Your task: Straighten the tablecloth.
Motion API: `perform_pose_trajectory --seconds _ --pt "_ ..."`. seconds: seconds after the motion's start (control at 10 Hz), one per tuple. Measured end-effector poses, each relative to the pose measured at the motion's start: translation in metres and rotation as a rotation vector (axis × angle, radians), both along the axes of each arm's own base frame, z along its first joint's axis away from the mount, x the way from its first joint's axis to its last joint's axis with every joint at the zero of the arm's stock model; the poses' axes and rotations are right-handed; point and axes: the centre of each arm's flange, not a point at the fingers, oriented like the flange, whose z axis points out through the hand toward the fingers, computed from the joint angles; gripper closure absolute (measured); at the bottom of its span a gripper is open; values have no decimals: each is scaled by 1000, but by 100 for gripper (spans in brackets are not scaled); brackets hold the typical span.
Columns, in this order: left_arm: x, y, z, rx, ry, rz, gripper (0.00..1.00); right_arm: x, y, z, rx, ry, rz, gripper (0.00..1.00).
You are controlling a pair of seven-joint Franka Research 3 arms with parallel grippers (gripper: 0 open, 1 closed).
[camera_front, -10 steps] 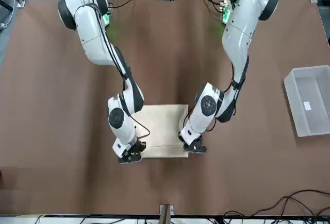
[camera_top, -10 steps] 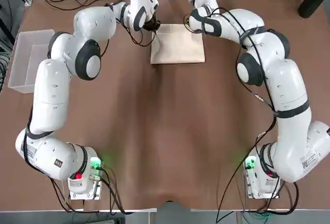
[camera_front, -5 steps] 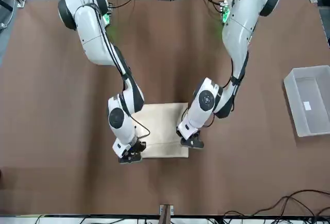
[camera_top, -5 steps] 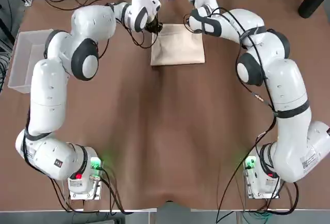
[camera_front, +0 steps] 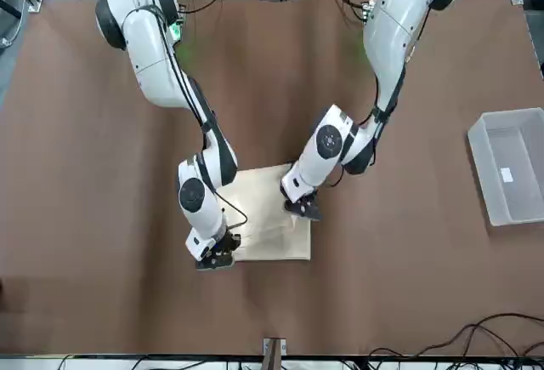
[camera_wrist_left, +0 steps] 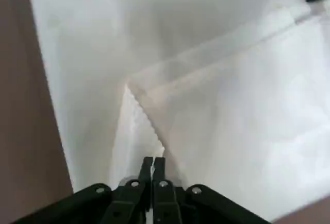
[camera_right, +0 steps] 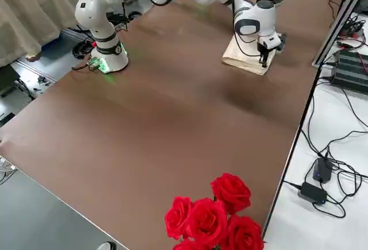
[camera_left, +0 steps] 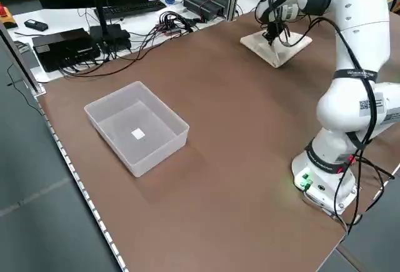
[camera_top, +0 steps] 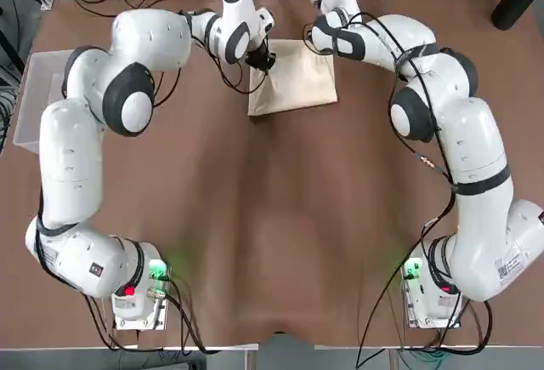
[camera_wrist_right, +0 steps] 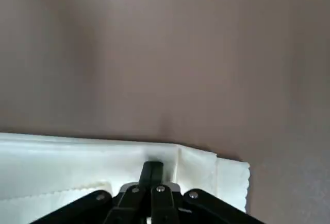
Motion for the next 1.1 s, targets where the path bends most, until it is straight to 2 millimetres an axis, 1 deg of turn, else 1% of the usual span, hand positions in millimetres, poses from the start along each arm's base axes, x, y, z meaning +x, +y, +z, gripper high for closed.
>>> perform_pose_trajectory --seconds 0.4,0.6,0.8,0.9,1.1 --pt "-39 -11 8 9 24 -74 97 0 0 0 0 0 0 99" --pt "-56 -15 11 40 65 -122 97 0 0 0 0 0 0 99" --pt "-75 -21 23 92 133 -199 97 0 0 0 0 0 0 99" --pt "-82 -24 30 103 146 -218 97 0 0 0 0 0 0 99" --pt "-96 -31 30 116 177 -247 97 0 0 0 0 0 0 99"
